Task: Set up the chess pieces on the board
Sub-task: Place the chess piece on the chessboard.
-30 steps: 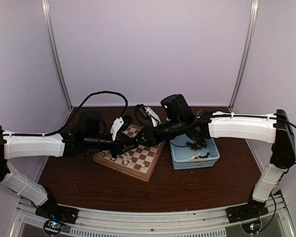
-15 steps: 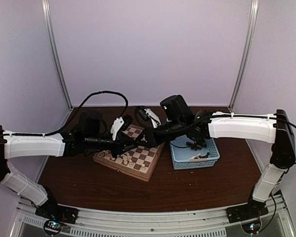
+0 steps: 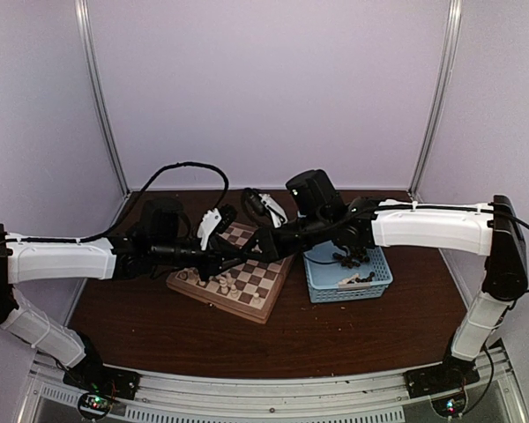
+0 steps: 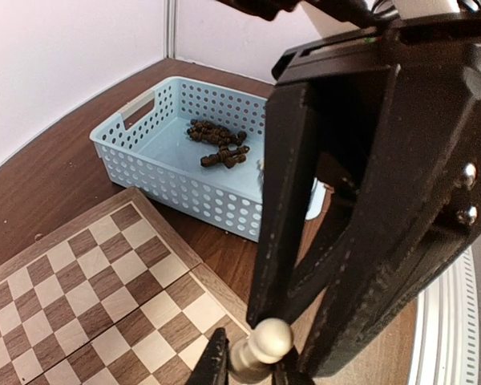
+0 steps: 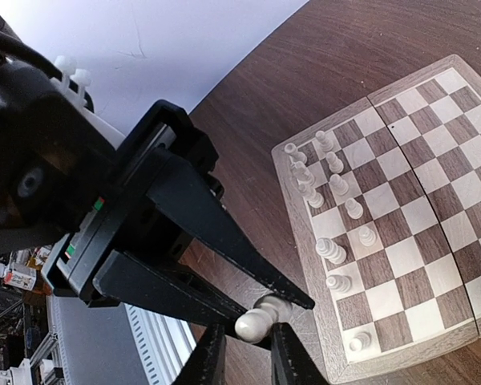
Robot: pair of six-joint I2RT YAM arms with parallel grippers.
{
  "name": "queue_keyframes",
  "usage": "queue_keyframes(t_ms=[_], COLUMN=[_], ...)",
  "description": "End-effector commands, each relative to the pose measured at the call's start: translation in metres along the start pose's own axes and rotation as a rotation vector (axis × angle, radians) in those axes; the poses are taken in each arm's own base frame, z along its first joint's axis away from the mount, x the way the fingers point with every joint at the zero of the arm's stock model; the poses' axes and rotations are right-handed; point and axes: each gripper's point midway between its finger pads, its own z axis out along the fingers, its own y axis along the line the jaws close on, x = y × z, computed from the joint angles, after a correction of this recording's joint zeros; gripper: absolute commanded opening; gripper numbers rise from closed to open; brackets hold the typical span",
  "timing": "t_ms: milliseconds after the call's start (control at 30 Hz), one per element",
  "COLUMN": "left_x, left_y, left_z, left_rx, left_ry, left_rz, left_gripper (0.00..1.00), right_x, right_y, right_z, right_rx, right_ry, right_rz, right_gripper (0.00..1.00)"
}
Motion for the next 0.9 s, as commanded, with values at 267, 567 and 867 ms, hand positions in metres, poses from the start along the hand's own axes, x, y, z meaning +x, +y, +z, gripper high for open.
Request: queue_keyframes(t_ms=[267,567,867], left_x=[-0.026,-0.020,-0.021], left_y=[-0.004,0.000,0.002], left_z=[0.000,0.008,0.012], left_rx=[0.017,0.010,0.014], left_ry=[-0.077,-0.066,-0.059], left_rz=[0.049,0.044,0.054], left_gripper=[0.17,0.08,0.01], right_x=[-0.016,-0.012,-0.013], right_y=[-0.013,-0.026,-0.028], right_z=[0.001,-0.004,-0.007], right_rx=[0.033,0.084,0.085], right_ry=[-0.064,-0.045,-0.051], right_rz=[0.058,0.036,0.036], right_gripper=[0.11,0.07,0.36])
